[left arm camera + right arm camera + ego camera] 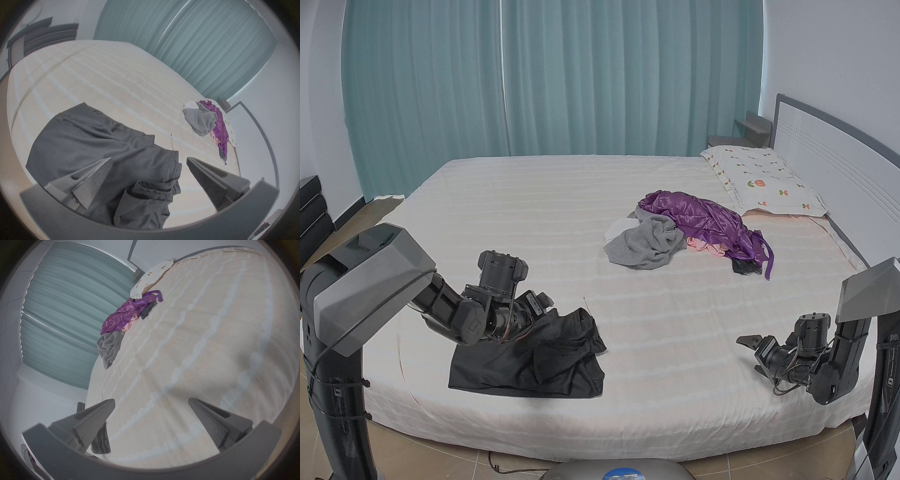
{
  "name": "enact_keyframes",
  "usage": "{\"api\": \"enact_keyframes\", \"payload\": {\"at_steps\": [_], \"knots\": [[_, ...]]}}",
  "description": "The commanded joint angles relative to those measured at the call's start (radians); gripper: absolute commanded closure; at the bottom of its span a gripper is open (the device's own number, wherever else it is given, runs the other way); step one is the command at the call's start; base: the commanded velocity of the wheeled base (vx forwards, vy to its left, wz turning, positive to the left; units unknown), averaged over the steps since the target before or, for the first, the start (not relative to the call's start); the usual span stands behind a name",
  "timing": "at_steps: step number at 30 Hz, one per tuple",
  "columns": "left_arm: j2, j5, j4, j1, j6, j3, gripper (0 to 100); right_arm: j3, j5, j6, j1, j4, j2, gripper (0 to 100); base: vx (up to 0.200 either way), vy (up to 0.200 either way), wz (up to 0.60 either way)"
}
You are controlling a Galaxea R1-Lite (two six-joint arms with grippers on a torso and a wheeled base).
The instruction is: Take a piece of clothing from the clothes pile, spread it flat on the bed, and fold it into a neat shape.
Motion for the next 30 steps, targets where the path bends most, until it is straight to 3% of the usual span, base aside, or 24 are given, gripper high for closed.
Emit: {"api": "enact_keyframes", "payload": {"at_steps": [1,3,7,13,18,30], "knots": [[-0.048,-0.041,-0.007,0.053,-0.033,0.063,0,0.000,0.001,0.000,0.000,0.000,0.002,0,0.000,0.000,0.00],[-0.053,-0.058,-0.008,0.062,-0.053,0.075,0,0.000,0.001,0.000,0.000,0.000,0.002,0,0.000,0.000,0.00],[-0.081,-0.186,-0.011,0.097,-0.170,0.120,0,0.000,0.001,0.000,0.000,0.000,0.002,0,0.000,0.100,0.00],[-0.124,-0.256,-0.008,0.148,-0.182,0.146,0,-0.002,-0.001,0.000,0.003,0.000,0.003,0,0.000,0.200,0.00],[-0.141,-0.367,-0.013,0.216,-0.185,0.192,0,-0.002,-0.003,0.000,0.006,0.000,0.006,0,0.000,0.200,0.00],[-0.102,-0.388,-0.047,0.252,-0.185,0.201,0,-0.022,-0.003,-0.001,0.014,0.001,0.008,0,0.000,0.200,0.00]]}}
